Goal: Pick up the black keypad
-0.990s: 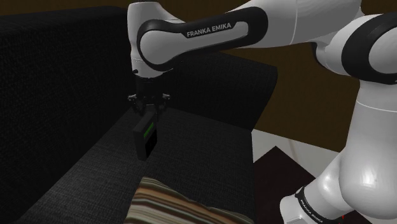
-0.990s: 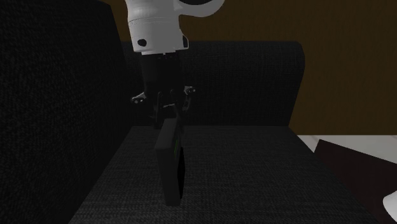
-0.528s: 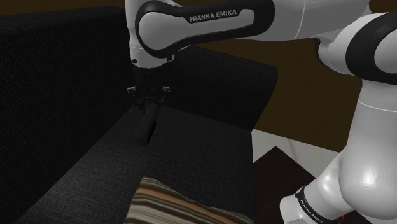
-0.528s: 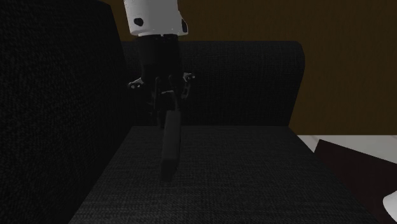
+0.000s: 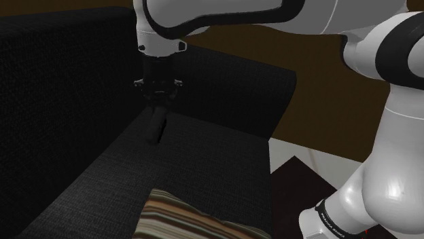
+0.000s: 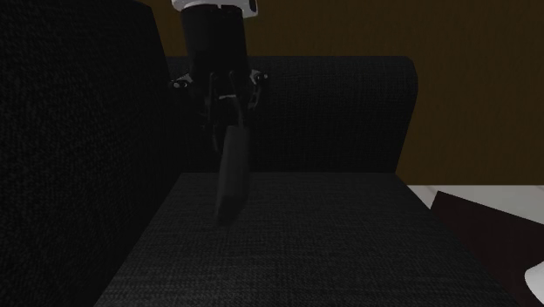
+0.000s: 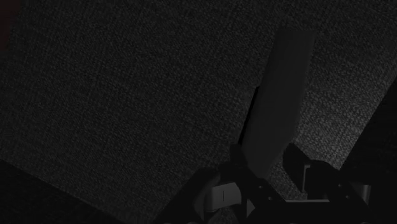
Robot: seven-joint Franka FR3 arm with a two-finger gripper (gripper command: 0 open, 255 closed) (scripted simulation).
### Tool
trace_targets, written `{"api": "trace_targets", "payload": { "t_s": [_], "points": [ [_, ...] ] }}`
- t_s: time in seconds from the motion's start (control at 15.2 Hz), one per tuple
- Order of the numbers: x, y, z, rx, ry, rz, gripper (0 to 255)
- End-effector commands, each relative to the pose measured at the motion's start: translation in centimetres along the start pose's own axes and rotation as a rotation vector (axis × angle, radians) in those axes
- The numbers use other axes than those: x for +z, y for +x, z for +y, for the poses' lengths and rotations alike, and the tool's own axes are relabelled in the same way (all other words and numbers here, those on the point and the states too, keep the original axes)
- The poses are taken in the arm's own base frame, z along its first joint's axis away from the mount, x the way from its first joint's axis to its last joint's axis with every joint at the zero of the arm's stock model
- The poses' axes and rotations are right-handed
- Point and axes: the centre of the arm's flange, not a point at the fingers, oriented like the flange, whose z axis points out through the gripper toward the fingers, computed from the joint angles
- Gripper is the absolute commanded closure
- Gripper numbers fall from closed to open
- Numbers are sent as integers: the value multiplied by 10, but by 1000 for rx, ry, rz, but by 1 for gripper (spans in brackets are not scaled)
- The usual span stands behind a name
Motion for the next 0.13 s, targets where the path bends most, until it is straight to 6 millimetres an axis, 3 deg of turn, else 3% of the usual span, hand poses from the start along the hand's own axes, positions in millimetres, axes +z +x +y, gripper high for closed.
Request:
{"api": "trace_targets", "payload": {
  "t_s": [0.0,0.07],
  "points": [
    [-7,0,0,0,0,0,255],
    [-7,0,0,0,0,0,255]
  ]
}}
